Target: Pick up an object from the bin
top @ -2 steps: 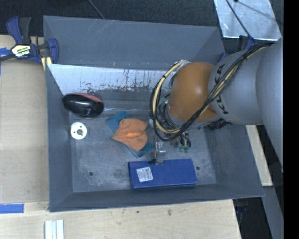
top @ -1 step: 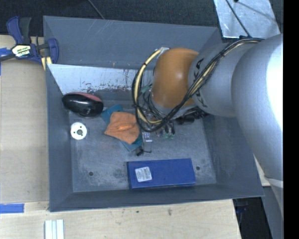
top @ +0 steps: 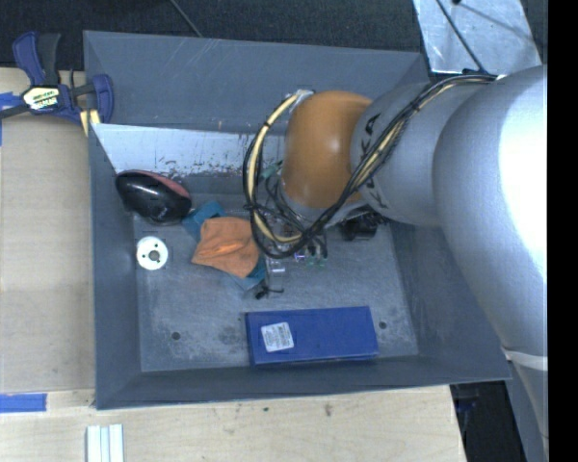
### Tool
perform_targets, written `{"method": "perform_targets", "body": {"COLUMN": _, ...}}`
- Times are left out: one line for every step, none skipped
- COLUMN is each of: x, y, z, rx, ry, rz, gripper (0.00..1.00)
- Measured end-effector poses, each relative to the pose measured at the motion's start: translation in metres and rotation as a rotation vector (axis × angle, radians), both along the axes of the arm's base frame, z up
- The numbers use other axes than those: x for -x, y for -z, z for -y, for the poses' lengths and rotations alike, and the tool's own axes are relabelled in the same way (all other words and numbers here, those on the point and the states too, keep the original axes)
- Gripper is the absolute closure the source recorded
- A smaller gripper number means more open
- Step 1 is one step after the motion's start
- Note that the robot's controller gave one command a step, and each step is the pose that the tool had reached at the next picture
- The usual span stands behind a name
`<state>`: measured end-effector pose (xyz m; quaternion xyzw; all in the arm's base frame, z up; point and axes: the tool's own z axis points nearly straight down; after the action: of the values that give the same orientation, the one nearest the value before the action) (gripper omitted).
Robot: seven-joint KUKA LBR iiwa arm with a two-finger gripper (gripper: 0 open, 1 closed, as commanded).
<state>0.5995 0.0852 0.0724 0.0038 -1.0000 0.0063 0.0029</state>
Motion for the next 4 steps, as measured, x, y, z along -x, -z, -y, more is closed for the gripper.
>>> {"method": "perform_targets", "body": {"x": 0.011, "y": -0.002, "z": -0.008, "rx": -0.005, "ry": 0.047, "rz": 0.006, "gripper": 0.0}}
{"method": "perform_targets", "body": {"x": 0.009, "y": -0.001, "z": -0.024, "rx": 0.001, "ry": 0.011, "rz": -0.005, "gripper": 0.0}}
{"method": "perform_targets", "body": {"x": 0.013, "y": -0.004, "z": -0.048, "rx": -0.001, "ry": -0.218, "rz": 0.007, "gripper": 1.0}}
{"method": "perform_targets", "body": {"x": 0.013, "y": -0.004, "z": -0.048, "rx": -0.001, "ry": -0.218, "rz": 0.007, "gripper": 1.0}}
